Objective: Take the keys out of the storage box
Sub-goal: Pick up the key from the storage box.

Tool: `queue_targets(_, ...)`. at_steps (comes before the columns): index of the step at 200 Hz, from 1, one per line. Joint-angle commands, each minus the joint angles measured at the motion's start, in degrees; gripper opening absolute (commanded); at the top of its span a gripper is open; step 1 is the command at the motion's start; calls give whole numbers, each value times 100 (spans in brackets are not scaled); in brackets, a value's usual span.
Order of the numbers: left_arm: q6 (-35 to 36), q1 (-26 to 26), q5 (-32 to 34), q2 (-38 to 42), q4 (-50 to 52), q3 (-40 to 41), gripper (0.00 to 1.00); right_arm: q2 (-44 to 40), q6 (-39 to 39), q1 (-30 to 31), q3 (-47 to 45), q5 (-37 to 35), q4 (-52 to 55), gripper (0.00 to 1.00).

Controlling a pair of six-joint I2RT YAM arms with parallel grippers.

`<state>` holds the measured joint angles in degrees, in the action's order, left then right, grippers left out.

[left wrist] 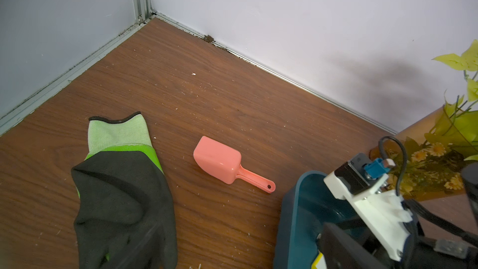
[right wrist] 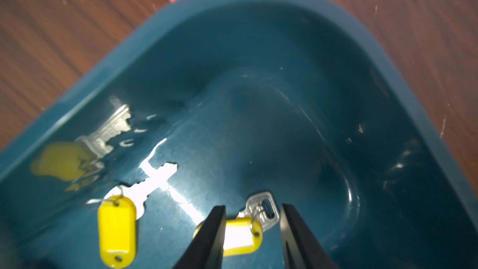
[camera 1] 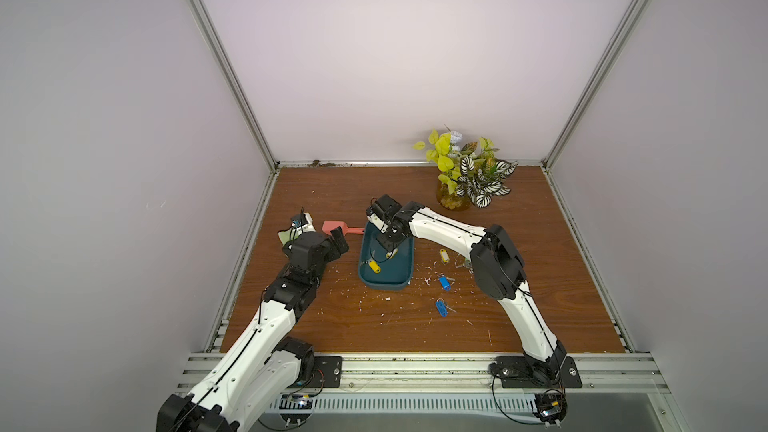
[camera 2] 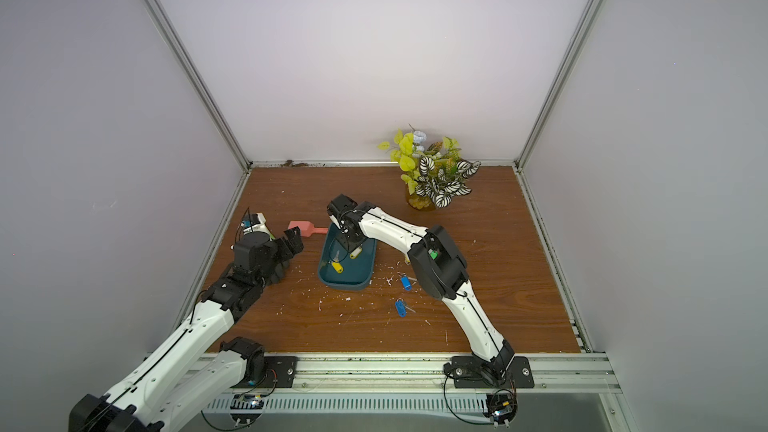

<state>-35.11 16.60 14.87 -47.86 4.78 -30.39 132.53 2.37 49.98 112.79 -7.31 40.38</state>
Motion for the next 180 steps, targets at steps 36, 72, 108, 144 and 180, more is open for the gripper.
queue_targets(36, 236, -59, 247, 22, 234, -194, 98, -66, 326, 17, 205, -94, 509, 39)
queue_targets(72, 340, -60, 305, 3, 252, -222, 98, -63, 420, 14, 156, -130, 611, 39)
queue_targets(108, 352, -56, 279, -13, 230, -219, 98, 21, 500, 14, 74, -132, 569, 38)
queue_targets(144, 356, -60, 244, -9, 268, -247, 98, 211, 594, -12, 51, -115, 559, 33)
queue_targets(180, 342, -60, 253, 22, 261, -239, 98, 215, 651, -60, -90, 22, 503, 22)
